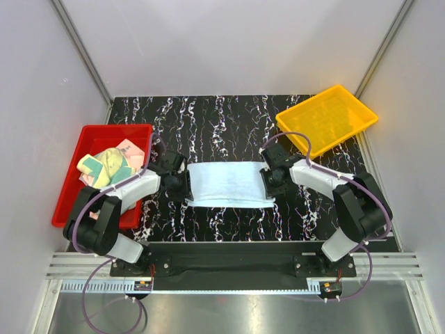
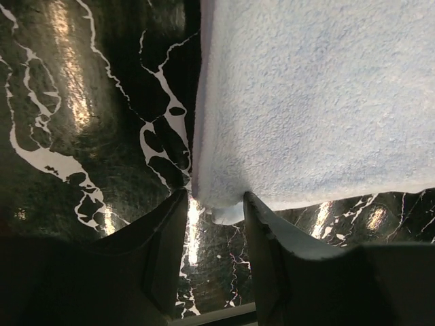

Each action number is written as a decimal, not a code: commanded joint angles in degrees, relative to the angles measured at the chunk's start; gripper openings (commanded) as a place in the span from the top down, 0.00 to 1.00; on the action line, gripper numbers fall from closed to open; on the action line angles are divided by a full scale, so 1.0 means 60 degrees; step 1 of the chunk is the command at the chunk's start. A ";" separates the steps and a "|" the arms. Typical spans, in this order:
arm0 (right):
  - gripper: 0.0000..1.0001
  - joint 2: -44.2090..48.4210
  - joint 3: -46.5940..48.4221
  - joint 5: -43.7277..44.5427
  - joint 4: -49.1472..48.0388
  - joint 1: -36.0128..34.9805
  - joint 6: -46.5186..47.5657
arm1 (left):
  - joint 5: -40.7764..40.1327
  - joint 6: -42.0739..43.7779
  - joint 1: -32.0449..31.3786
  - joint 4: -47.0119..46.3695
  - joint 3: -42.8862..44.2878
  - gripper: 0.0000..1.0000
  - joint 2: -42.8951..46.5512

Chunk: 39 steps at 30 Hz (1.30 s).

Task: Fold and stack the towels
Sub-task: Fold the towel

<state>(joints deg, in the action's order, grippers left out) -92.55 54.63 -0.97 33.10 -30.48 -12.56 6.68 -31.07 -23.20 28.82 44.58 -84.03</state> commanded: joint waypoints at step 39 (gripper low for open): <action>0.71 0.0719 -0.1298 -0.1874 -0.1284 0.1828 -0.2873 | 0.1069 -0.0769 0.0937 -0.1053 -0.0369 0.53 0.0045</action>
<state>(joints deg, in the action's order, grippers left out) -88.58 47.09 -11.20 27.83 -19.51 -29.15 10.87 -35.00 -18.24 25.58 42.50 -83.74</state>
